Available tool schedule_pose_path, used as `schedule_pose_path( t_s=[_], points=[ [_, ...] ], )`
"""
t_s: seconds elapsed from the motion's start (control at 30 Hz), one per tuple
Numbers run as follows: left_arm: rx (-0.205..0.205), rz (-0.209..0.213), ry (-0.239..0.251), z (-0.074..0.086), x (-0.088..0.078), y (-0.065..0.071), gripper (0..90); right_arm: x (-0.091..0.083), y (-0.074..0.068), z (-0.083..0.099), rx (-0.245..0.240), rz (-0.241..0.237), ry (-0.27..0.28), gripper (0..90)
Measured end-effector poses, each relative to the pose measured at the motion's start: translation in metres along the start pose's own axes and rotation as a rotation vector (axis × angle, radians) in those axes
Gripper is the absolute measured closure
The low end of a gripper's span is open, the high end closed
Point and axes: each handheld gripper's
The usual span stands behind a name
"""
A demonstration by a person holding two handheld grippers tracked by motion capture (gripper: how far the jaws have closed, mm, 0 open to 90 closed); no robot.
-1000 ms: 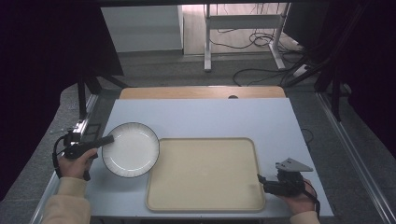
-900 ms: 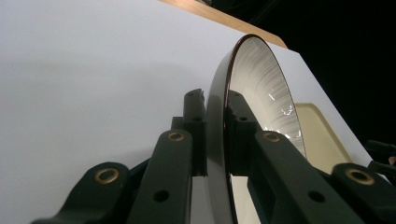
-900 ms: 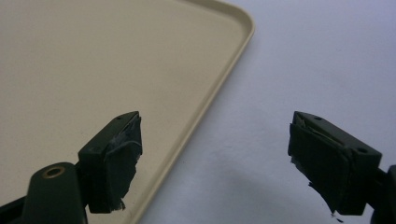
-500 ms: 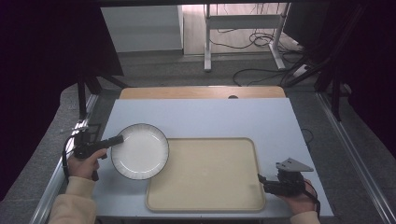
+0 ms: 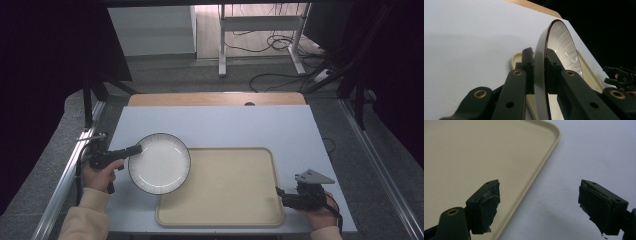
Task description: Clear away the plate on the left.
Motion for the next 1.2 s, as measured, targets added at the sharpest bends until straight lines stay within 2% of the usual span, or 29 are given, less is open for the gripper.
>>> schedule_pose_path(
  t_s=[0.13,0.6,1.2],
  points=[
    [0.006,0.019,-0.005,0.0,0.005,0.005,81.3,0.0,0.0,0.0,0.0,0.0,-0.001,17.9],
    [0.022,0.033,-0.032,-0.001,0.024,0.022,81.1,0.001,0.0,0.0,-0.004,0.0,0.0,17.9],
    [0.038,0.037,-0.028,-0.001,0.036,0.032,80.7,0.001,0.0,0.0,-0.01,-0.003,0.006,17.9]
  ],
)
Point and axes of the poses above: each handheld gripper's, and its own axes: x roughly forward along the jaws, z roughly out of its underside, y roughly to its right, and after that the axes turned 7 degrees about z, right-handed
